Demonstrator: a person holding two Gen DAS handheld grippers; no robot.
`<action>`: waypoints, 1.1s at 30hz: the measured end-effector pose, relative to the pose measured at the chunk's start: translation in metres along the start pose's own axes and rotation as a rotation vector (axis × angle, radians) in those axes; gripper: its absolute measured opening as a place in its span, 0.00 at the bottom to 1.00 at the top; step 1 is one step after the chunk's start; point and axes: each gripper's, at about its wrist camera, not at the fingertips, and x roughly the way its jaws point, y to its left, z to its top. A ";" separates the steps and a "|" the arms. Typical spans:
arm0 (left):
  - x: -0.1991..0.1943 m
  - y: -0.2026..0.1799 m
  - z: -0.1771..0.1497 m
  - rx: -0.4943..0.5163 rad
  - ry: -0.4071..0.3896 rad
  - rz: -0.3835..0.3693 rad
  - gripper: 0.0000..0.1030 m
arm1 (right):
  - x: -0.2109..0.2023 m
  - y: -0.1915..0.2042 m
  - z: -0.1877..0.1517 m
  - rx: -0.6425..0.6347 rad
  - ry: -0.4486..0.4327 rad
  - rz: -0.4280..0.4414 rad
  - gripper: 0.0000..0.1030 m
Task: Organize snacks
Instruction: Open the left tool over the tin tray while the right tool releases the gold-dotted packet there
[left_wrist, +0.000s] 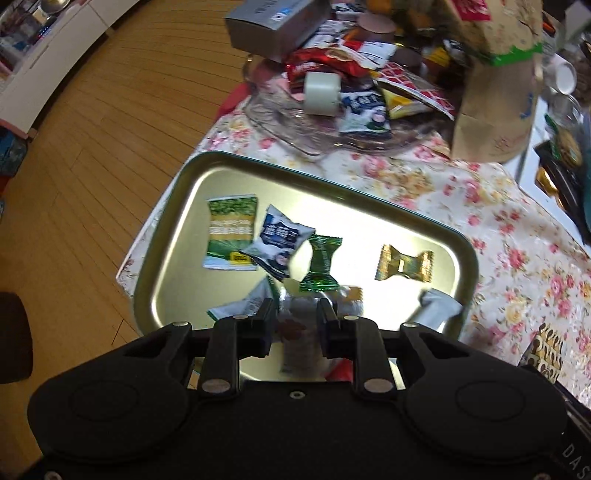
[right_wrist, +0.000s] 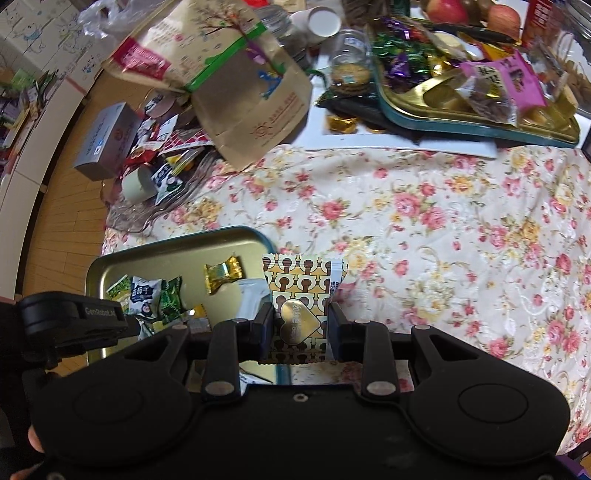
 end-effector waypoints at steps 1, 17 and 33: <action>0.000 0.004 0.002 -0.008 0.002 -0.006 0.31 | 0.002 0.005 -0.001 -0.007 0.000 0.001 0.31; 0.005 0.052 0.011 -0.112 0.010 -0.040 0.31 | 0.017 0.050 -0.012 -0.111 -0.008 0.027 0.31; 0.006 0.055 0.010 -0.106 0.010 -0.058 0.31 | 0.002 0.077 -0.018 -0.207 -0.082 0.148 0.35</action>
